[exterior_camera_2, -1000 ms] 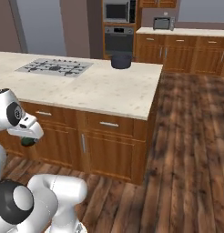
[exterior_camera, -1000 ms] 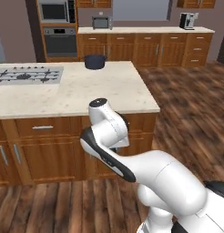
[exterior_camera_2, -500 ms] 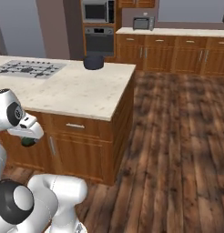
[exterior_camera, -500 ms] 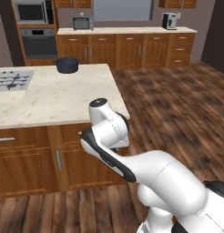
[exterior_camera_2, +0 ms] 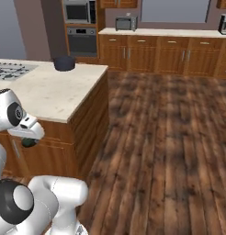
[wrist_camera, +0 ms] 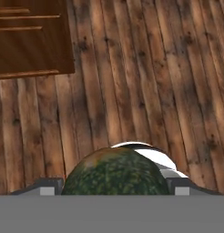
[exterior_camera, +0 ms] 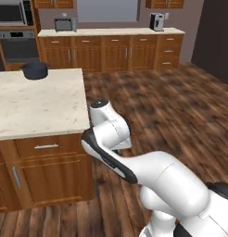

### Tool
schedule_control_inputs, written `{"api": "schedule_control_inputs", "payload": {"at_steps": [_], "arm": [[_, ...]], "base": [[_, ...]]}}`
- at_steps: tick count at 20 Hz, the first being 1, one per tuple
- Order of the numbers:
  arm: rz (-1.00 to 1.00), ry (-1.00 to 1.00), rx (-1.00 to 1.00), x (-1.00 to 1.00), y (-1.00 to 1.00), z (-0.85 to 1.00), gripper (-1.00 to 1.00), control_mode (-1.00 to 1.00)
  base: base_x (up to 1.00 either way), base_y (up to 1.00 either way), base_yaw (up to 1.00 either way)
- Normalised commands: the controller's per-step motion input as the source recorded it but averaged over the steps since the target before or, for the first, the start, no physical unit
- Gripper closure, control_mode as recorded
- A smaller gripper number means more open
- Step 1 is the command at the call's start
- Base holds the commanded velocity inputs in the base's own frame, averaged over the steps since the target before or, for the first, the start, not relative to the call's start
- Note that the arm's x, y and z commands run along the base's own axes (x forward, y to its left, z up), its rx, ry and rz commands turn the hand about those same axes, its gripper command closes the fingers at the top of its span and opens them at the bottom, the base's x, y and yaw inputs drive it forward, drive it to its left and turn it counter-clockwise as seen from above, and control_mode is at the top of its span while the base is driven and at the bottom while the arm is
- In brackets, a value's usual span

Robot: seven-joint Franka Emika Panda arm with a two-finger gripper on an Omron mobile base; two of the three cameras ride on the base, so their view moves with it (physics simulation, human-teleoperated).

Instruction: Turn on the sink faucet. Then move the squash from the counter to the sink. Turn off the sink. Move the vegetable from the sink to the pot next to the stove. Finally move the pot to the front right burner.

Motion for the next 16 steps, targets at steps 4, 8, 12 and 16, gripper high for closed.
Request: {"api": "schedule_control_inputs", "payload": {"at_steps": [4,8,12,16], "arm": [[0.00,0.00,0.00,0.00,0.00,0.00,1.00,1.00],[0.00,0.00,0.00,0.00,0.00,0.00,1.00,1.00],[0.00,0.00,0.00,0.00,0.00,0.00,1.00,1.00],[0.00,0.00,0.00,0.00,0.00,0.00,1.00,1.00]], "base": [[0.36,-0.88,-0.03],[0.48,-0.81,-0.01],[0.64,-0.74,0.00],[0.81,-0.63,0.00]]}}
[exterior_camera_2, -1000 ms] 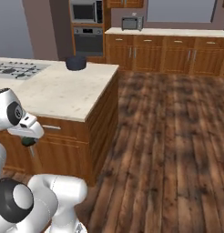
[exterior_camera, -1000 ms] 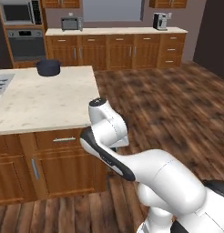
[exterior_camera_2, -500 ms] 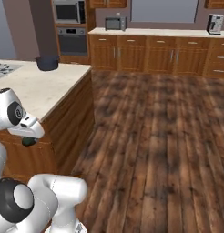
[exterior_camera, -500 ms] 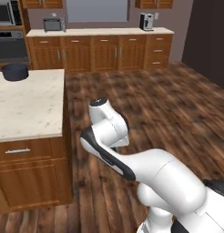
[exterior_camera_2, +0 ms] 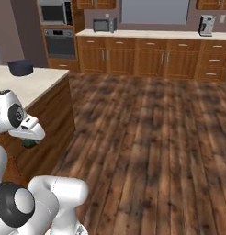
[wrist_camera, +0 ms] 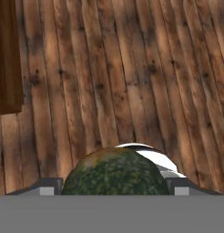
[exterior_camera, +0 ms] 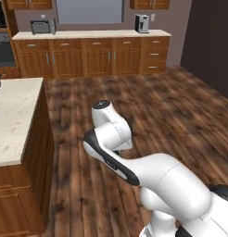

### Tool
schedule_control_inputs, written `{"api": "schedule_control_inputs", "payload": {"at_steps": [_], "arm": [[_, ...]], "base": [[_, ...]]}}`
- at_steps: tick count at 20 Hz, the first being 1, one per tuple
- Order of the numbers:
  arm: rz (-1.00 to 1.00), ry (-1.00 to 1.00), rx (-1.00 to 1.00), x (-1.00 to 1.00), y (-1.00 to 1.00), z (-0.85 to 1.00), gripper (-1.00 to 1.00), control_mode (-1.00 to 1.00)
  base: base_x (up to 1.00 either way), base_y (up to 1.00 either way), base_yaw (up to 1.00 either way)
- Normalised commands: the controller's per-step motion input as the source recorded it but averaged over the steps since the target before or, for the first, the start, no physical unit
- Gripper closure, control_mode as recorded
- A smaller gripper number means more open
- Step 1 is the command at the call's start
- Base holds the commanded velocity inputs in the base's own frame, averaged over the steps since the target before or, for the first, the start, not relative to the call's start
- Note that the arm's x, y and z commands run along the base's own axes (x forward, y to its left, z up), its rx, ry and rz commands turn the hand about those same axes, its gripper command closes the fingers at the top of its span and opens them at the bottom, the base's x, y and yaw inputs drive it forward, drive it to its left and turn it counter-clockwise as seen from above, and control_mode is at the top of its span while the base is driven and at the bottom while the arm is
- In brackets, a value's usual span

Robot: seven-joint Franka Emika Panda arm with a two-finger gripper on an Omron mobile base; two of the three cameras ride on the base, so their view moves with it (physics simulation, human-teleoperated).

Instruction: Turn on the sink faucet. Then move the squash from the counter to the sink. Turn off the sink. Move the vegetable from the sink to the pot next to the stove. Finally move the pot to the front right burner.

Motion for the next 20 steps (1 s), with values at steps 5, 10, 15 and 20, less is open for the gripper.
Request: {"api": "schedule_control_inputs", "payload": {"at_steps": [5,10,15,20], "arm": [[0.00,0.00,0.00,0.00,0.00,0.00,1.00,1.00],[0.00,0.00,0.00,0.00,0.00,0.00,1.00,1.00],[0.00,0.00,0.00,0.00,0.00,0.00,1.00,1.00],[0.00,0.00,0.00,0.00,0.00,0.00,1.00,1.00]], "base": [[0.90,-0.59,0.00],[0.98,-0.53,0.01],[1.00,-0.48,0.03],[1.00,-0.43,0.04]]}}
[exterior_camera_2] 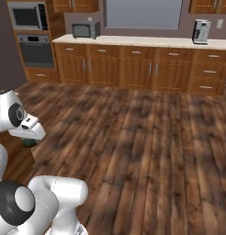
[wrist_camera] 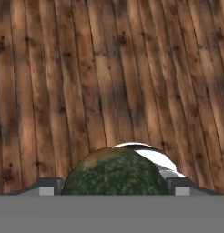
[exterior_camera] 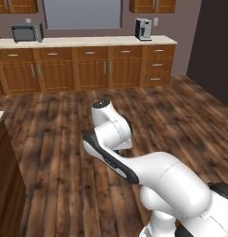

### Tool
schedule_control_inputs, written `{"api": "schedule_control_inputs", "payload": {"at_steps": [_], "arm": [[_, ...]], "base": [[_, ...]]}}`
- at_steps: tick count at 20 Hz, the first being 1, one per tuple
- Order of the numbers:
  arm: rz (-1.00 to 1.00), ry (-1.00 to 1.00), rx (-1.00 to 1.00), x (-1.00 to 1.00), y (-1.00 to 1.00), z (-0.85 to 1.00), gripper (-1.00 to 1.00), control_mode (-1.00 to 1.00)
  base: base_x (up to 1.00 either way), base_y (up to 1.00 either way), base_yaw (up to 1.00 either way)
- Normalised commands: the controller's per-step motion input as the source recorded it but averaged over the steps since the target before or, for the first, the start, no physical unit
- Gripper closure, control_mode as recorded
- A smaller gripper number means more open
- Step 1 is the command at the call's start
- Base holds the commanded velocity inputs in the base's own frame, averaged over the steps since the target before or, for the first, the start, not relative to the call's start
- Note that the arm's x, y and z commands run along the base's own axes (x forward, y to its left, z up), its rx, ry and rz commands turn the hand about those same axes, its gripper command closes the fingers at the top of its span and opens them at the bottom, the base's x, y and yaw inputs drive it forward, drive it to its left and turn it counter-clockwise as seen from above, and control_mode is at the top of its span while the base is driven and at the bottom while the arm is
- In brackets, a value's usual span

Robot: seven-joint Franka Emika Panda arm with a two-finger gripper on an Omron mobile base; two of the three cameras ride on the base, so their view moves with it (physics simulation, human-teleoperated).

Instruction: Turn on the sink faucet. Then move the squash from the counter to the sink. Turn off the sink. Move the vegetable from the sink to the pot next to the stove. Finally move the pot to the front right burner.

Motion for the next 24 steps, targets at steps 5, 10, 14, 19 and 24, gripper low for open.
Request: {"api": "schedule_control_inputs", "payload": {"at_steps": [5,10,14,19,24], "arm": [[0.00,0.00,0.00,0.00,0.00,0.00,1.00,1.00],[0.00,0.00,0.00,0.00,0.00,0.00,1.00,1.00],[0.00,0.00,0.00,0.00,0.00,0.00,1.00,1.00],[0.00,0.00,0.00,0.00,0.00,0.00,1.00,1.00],[0.00,0.00,0.00,0.00,0.00,0.00,1.00,1.00]], "base": [[1.00,-0.36,0.08],[1.00,-0.25,0.15],[1.00,-0.22,0.19],[1.00,-0.12,0.18],[0.99,-0.01,0.20]]}}
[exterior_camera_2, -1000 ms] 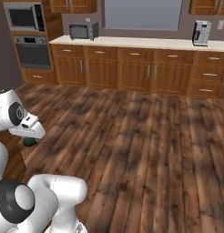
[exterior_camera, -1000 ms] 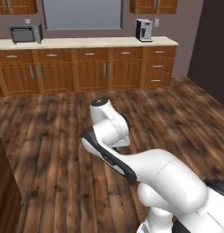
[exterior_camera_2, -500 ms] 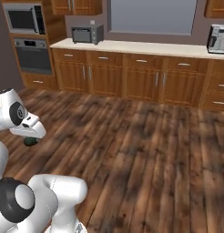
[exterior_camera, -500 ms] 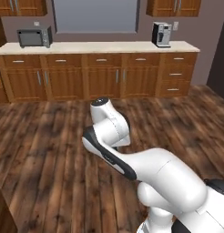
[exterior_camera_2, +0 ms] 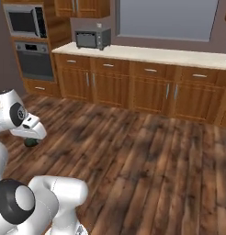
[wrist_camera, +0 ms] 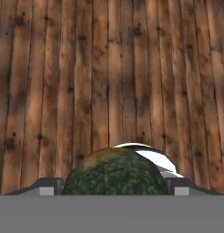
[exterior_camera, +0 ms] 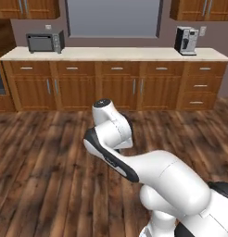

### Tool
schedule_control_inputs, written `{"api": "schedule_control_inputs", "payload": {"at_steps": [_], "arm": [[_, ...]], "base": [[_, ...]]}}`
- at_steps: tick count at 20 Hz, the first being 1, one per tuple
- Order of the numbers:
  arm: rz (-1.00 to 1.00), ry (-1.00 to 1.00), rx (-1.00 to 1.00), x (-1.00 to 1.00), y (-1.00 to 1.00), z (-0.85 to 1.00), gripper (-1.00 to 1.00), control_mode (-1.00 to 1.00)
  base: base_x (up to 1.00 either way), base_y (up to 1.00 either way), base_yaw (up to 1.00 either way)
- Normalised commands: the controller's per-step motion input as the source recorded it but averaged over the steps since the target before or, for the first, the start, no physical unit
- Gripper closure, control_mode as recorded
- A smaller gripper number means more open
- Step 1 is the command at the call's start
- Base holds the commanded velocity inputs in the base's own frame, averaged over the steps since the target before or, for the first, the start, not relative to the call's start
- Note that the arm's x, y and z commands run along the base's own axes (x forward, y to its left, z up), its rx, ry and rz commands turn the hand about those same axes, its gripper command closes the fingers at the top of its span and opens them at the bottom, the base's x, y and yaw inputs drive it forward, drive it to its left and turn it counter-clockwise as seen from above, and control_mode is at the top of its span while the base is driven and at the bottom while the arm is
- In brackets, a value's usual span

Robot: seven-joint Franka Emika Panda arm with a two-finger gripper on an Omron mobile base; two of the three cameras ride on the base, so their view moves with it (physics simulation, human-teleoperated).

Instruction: Turn on the sink faucet. Then move the squash from the counter to the sink. Turn off the sink. Move the vegetable from the sink to the pot next to the stove. Finally move the pot to the front right burner.

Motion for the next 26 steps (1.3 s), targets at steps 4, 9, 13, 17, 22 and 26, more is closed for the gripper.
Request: {"api": "schedule_control_inputs", "payload": {"at_steps": [4,9,13,17,22,26], "arm": [[0.00,0.00,0.00,0.00,0.00,0.00,1.00,1.00],[0.00,0.00,0.00,0.00,0.00,0.00,1.00,1.00],[0.00,0.00,0.00,0.00,0.00,0.00,1.00,1.00],[0.00,0.00,0.00,0.00,0.00,0.00,1.00,1.00],[0.00,0.00,0.00,0.00,0.00,0.00,1.00,1.00],[0.00,0.00,0.00,0.00,0.00,0.00,1.00,1.00]], "base": [[0.85,0.00,0.33],[0.68,-0.05,0.38],[0.65,-0.25,0.44],[0.67,-0.22,0.47],[0.74,-0.13,0.50],[0.71,-0.16,0.54]]}}
